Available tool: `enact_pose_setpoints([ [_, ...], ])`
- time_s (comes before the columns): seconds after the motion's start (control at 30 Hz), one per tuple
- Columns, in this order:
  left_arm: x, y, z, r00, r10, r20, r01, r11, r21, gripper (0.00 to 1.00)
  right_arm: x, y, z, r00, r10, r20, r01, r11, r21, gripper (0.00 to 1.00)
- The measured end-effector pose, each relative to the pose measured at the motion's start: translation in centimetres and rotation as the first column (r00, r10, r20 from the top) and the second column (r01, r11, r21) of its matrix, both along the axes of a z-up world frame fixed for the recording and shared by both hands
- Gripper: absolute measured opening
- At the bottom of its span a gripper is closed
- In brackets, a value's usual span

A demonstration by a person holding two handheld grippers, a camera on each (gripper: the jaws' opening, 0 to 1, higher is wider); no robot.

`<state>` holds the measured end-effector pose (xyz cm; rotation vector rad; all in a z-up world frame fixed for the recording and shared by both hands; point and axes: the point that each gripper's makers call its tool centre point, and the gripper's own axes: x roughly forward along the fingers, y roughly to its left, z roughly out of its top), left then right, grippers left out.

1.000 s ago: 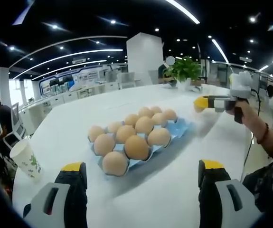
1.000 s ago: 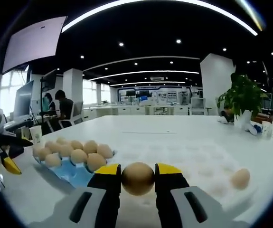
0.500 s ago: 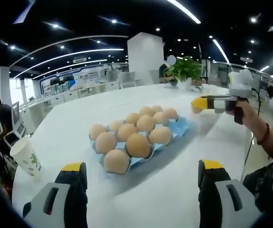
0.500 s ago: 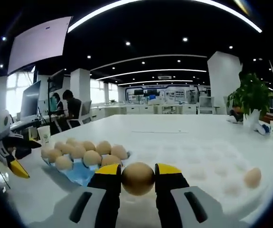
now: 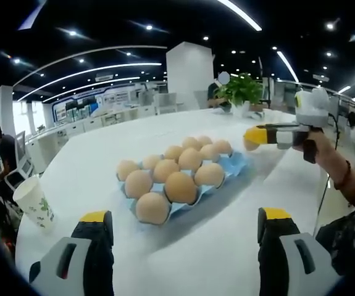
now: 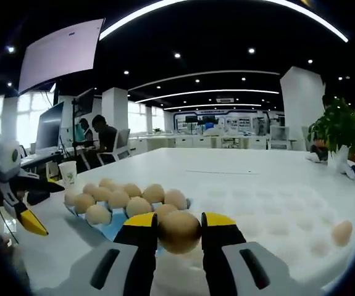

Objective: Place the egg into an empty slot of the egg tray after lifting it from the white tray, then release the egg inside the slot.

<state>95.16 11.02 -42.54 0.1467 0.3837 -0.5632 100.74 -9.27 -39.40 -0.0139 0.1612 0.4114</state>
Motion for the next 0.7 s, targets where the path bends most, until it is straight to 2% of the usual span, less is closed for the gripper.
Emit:
enact_pose_setpoints([
  [0.7, 0.0, -0.1, 0.0, 1.0, 0.002, 0.001, -0.002, 1.0, 0.001, 0.99, -0.4, 4.0, -0.1, 0.995, 0.104, 0.001, -0.104, 0.995, -0.013, 0.29],
])
